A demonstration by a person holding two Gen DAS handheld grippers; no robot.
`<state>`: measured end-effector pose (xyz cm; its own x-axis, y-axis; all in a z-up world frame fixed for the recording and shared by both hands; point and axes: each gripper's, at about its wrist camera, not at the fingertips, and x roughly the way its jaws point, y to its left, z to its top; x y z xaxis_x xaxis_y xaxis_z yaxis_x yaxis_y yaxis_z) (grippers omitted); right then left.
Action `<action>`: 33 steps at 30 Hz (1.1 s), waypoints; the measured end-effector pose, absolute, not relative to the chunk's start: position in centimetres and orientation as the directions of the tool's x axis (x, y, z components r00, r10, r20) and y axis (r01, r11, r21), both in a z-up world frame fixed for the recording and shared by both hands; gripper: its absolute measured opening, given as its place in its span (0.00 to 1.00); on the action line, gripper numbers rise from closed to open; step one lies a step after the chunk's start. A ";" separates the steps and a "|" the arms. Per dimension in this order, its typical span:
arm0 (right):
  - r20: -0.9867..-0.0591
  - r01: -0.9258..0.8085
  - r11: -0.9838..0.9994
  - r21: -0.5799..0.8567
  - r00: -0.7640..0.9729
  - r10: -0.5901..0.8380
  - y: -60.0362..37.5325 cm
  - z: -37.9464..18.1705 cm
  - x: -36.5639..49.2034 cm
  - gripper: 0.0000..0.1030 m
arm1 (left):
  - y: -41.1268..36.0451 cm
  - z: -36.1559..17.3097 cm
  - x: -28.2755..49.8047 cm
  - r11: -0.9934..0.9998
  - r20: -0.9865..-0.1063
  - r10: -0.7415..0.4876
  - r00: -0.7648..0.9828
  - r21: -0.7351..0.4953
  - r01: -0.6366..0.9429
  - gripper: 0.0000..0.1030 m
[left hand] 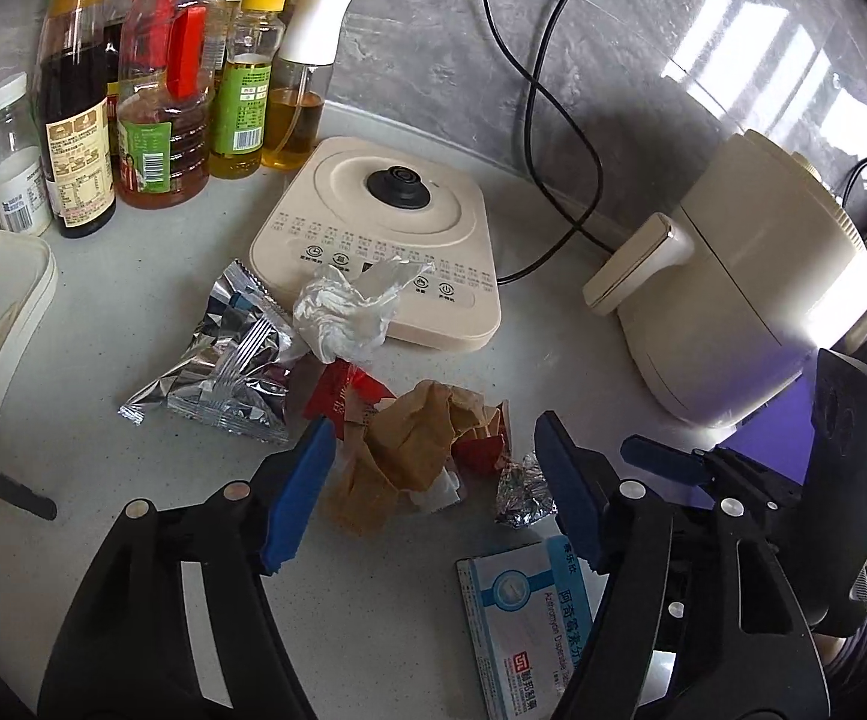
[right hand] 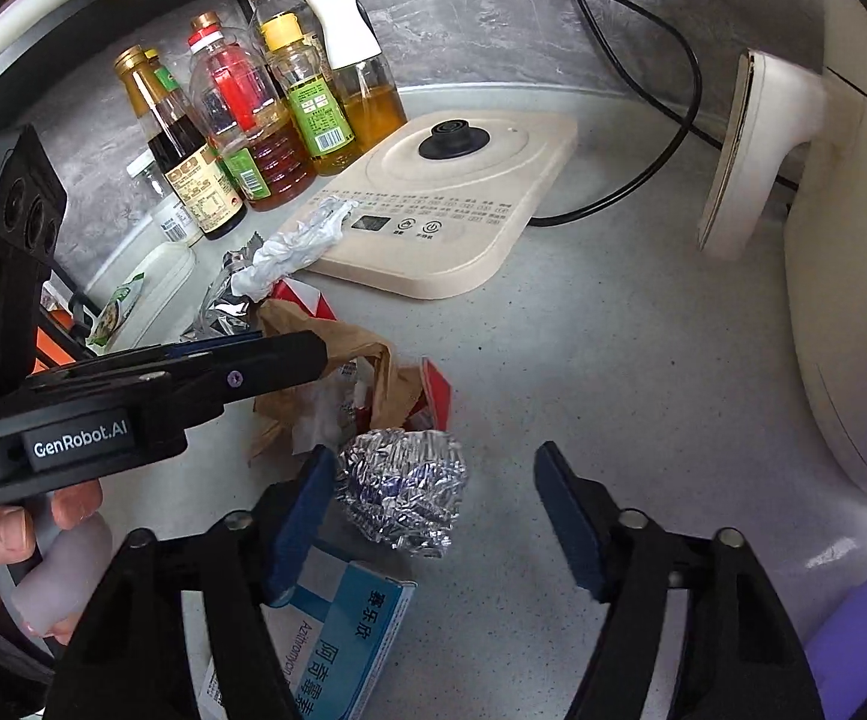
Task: Collect trash
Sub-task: 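Grasp the brown paper bag with left gripper while right gripper grasps foil ball, then carry paper bag and foil ball over the purple bucket and open both grippers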
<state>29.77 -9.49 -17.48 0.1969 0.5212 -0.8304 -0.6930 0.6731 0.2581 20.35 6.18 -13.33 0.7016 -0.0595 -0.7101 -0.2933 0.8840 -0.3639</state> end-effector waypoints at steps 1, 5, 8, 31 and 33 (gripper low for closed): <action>-0.827 -0.695 0.662 0.280 0.175 0.534 -9.5 -17.5 29.9 0.44 | 6.2 -13.7 20.9 0.885 -0.718 -0.060 0.693 -0.359 -0.295 0.67; -0.826 -0.709 0.662 0.245 0.205 0.525 -9.5 -16.5 29.3 0.43 | 6.1 -14.9 22.7 0.883 -0.733 -0.079 0.676 -0.366 -0.293 0.67; -0.813 -0.717 0.656 0.236 0.224 0.538 -9.8 -15.5 28.7 0.43 | 5.9 -15.5 23.7 0.888 -0.751 -0.090 0.655 -0.358 -0.288 0.55; -0.666 -0.719 0.665 0.203 0.396 0.632 -15.4 -5.1 23.2 0.44 | 5.2 -8.3 16.3 0.896 -0.637 0.027 0.770 -0.326 -0.302 0.27; -0.649 -0.714 0.670 0.201 0.416 0.638 -15.9 -4.0 22.8 0.44 | 5.0 -7.4 15.4 0.897 -0.619 0.032 0.785 -0.329 -0.296 0.27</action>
